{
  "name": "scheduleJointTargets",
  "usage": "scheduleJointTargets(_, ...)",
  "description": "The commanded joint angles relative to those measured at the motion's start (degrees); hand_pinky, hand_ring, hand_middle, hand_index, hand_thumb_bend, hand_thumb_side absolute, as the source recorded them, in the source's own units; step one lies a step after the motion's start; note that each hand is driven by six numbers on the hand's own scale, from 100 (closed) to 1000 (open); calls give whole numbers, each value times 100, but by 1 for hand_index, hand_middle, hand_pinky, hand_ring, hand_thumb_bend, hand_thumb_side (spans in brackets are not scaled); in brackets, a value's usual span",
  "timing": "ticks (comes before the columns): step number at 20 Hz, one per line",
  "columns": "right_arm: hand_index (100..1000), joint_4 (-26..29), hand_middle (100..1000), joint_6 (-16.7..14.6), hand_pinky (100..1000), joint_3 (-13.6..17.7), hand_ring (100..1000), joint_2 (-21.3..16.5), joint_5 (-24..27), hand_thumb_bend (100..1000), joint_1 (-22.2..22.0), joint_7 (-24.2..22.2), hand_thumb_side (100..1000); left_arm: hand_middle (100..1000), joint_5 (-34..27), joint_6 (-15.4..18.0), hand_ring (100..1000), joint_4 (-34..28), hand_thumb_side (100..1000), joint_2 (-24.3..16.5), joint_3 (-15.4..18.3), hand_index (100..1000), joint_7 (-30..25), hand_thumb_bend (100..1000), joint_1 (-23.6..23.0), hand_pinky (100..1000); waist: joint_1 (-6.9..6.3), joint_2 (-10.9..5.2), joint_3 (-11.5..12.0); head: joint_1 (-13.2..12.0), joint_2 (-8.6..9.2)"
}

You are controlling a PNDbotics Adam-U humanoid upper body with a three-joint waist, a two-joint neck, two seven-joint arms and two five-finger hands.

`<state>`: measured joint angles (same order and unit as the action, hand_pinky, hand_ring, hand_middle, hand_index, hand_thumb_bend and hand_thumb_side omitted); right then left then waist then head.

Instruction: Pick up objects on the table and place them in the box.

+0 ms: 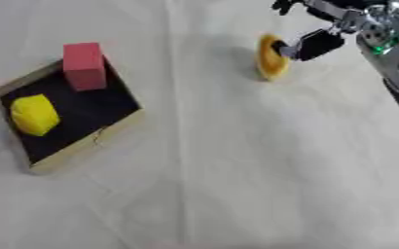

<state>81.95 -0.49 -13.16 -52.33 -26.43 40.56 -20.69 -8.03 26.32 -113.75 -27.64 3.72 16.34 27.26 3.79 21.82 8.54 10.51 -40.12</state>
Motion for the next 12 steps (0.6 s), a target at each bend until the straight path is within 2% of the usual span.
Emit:
scheduleJointTargets(1, 885, -114, 763, -24, 902, 48, 934, -118, -134, 314, 97, -4, 337, 622, -24, -4, 672, -84, 381, -67, 16, 766, -8, 100, 84, 706, -60, -8, 7, -4, 99)
scheduleJointTargets(12, 884, -524, 767, -125, 902, 49, 934, 1, -363, 336, 127, -89, 367, 622, -28, -6, 672, -84, 403, -21, 16, 766, -20, 100, 118, 705, -60, 154, 44, -12, 171)
